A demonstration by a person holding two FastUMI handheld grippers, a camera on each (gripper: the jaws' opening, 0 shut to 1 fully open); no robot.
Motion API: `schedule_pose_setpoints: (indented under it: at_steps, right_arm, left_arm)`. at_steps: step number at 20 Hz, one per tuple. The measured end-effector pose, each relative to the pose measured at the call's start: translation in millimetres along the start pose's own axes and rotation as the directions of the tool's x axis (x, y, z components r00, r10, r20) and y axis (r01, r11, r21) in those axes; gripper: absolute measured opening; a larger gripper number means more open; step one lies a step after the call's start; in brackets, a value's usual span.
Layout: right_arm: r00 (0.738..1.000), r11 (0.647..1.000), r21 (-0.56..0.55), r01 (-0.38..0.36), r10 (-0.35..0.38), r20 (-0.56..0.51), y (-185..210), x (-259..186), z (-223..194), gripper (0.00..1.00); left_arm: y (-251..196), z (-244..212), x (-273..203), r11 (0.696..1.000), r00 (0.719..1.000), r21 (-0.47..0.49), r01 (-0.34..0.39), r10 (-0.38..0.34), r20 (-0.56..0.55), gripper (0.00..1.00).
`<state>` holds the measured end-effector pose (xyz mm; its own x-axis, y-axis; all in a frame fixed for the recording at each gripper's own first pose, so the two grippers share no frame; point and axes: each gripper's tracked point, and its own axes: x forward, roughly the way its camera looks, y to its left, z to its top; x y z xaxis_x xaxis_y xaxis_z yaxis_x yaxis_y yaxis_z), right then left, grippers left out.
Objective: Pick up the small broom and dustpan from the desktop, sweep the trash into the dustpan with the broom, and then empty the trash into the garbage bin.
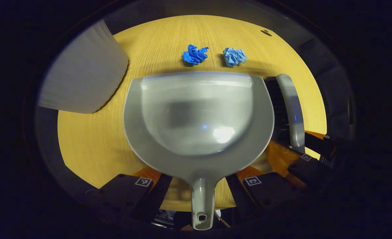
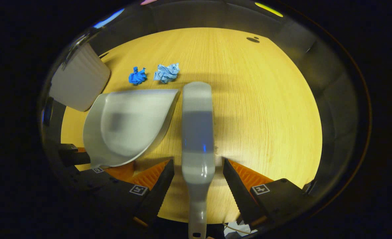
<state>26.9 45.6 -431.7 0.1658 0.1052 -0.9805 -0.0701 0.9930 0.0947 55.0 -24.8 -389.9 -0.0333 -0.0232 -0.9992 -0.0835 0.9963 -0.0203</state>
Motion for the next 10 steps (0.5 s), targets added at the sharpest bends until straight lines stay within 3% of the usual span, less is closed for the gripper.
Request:
schedule_pose_setpoints:
  at_steps: [6, 7, 8, 10]
  right_arm:
    - [0.998, 1.0, 0.001, 0.03, -0.03, -0.05, -0.1, 2.3, 1.7, 0.95]
    - [0.998, 1.0, -0.005, 0.03, -0.03, -0.063, -0.4, 2.7, 1.2, 0.88]
    - [0.997, 0.999, -0.008, 0.031, -0.031, -0.071, -1.4, 2.9, 1.4, 0.95]
    - [0.997, 0.999, -0.01, 0.031, -0.032, -0.07, -1.6, 2.4, 1.3, 0.94]
  left_arm:
    - [0.0, -0.4, -0.3, 1.0, 1.0, -0.003, 0.004, -0.004, 0.009, 0.83]
    - [1.1, -1.3, -1.5, 1.0, 1.0, -0.014, 0.005, -0.005, 0.0, 0.83]
    - [-0.8, 1.1, 1.0, 1.0, 1.0, -0.017, 0.005, -0.005, -0.003, 0.82]
    - [-0.5, 1.4, 0.5, 1.0, 1.0, -0.009, 0.005, -0.005, -0.007, 0.82]
